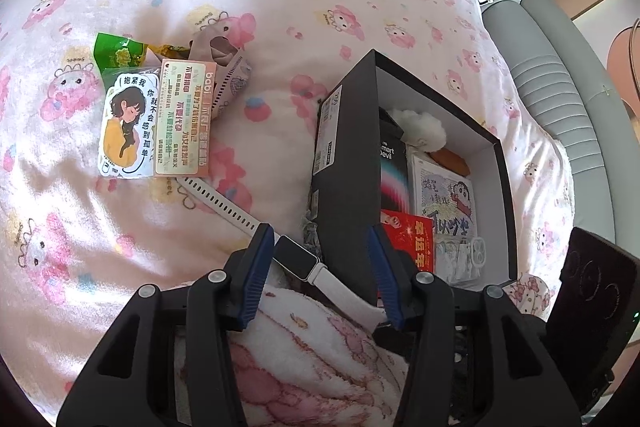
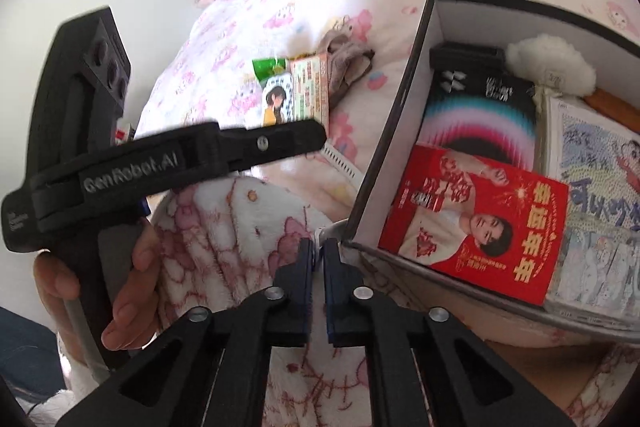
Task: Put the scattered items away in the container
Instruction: 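Lift the smartwatch with the left gripper while the right gripper takes the band end, then carry the stretched watch band over the box with both grippers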
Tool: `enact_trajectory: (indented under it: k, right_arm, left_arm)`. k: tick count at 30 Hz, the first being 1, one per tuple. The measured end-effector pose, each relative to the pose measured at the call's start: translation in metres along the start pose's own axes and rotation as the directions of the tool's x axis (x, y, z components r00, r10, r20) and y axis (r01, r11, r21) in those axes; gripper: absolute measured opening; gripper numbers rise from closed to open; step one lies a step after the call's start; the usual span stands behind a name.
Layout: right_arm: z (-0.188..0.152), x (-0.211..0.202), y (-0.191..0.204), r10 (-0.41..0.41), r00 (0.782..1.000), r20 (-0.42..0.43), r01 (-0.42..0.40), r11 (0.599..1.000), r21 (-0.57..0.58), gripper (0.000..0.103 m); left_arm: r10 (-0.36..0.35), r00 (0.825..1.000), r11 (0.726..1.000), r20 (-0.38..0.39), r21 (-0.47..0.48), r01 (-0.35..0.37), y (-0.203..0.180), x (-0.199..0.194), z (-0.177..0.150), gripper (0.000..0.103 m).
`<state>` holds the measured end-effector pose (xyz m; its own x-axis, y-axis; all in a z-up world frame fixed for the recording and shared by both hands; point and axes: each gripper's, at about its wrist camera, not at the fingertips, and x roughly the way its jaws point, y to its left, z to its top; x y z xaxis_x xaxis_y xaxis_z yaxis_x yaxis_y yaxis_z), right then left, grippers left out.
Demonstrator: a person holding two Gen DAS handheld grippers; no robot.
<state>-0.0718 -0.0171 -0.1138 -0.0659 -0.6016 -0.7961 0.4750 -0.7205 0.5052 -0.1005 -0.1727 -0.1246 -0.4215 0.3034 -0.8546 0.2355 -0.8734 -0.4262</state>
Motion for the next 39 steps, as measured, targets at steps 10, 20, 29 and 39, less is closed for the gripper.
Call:
enact_trajectory:
  k: [10, 20, 29, 39]
  right_arm:
    - [-0.002, -0.088, -0.019, -0.003, 0.974, 0.224, 0.004, 1.0, -0.002, 0.002]
    - [-0.032, -0.156, -0.083, -0.115, 0.939, 0.323, 0.082, 0.99, 0.114, 0.002]
    - [-0.051, -0.153, -0.155, -0.216, 0.938, 0.27, 0.155, 0.961, 0.23, 0.002]
    - [-0.051, -0.147, -0.176, -0.211, 0.951, 0.225, 0.154, 0.957, 0.244, 0.002]
  left_arm:
    - [-0.012, 0.996, 0.992, 0.093, 0.123, 0.0, -0.04, -0.026, -0.015, 0.05]
    - [-0.139, 0.99, 0.975, 0.025, 0.176, 0.132, -0.091, -0.005, -0.032, 0.053]
    - [-0.104, 0.986, 0.962, -0.128, 0.239, 0.133, -0.141, 0.058, -0.033, 0.053]
    - [0.163, 0.955, 0.901, -0.248, 0.432, -0.042, -0.158, 0.118, -0.036, 0.053]
